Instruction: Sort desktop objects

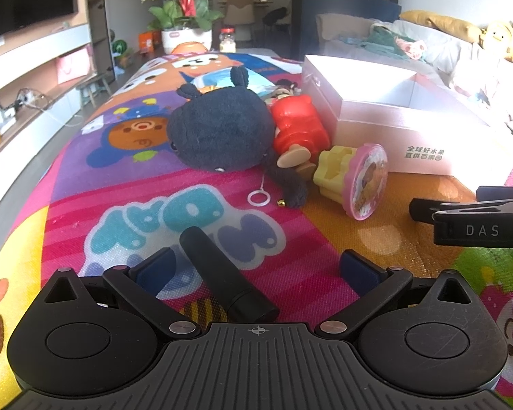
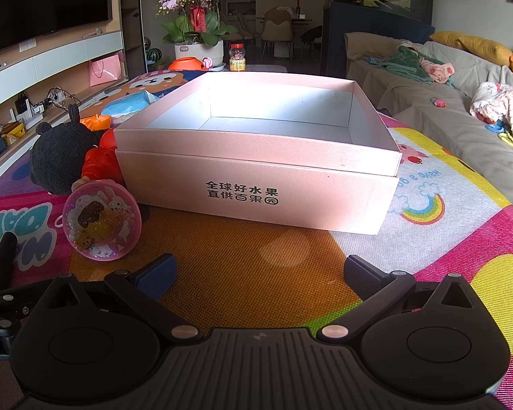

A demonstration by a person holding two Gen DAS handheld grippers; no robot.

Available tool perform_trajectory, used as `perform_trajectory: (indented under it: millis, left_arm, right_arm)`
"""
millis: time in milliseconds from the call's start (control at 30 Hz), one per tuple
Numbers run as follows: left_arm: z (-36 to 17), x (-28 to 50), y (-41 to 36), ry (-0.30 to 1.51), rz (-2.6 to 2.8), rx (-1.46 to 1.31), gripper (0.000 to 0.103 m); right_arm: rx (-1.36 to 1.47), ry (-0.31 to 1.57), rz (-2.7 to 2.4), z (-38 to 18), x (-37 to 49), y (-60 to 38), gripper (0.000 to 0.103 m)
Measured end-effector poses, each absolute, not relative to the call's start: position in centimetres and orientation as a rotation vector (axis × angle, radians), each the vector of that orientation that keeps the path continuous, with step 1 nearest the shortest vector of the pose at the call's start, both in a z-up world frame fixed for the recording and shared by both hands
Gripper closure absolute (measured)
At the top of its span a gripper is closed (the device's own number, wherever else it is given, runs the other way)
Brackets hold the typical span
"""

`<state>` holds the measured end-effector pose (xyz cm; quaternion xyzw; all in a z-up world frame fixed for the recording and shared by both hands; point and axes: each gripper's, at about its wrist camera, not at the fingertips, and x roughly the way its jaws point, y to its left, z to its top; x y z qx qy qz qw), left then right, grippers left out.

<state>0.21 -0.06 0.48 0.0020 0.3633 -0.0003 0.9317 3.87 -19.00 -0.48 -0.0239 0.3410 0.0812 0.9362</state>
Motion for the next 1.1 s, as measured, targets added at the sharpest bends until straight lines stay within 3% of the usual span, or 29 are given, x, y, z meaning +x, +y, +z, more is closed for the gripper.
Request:
perform_trajectory:
  millis: [767,1100]
  left_arm:
    - [0.7,0.1,0.3,0.741,-0.018,-0.009,0.0]
    - [2.9,-2.8,3.7,0.621,-0.074,0.043,0.0]
  right_arm:
    - [-0.05,0.709,0.171,-0.5,3.8,-18.6,0.0]
    - [-0.068,0.793,0.172,0.1,4.1,-18.7,0.0]
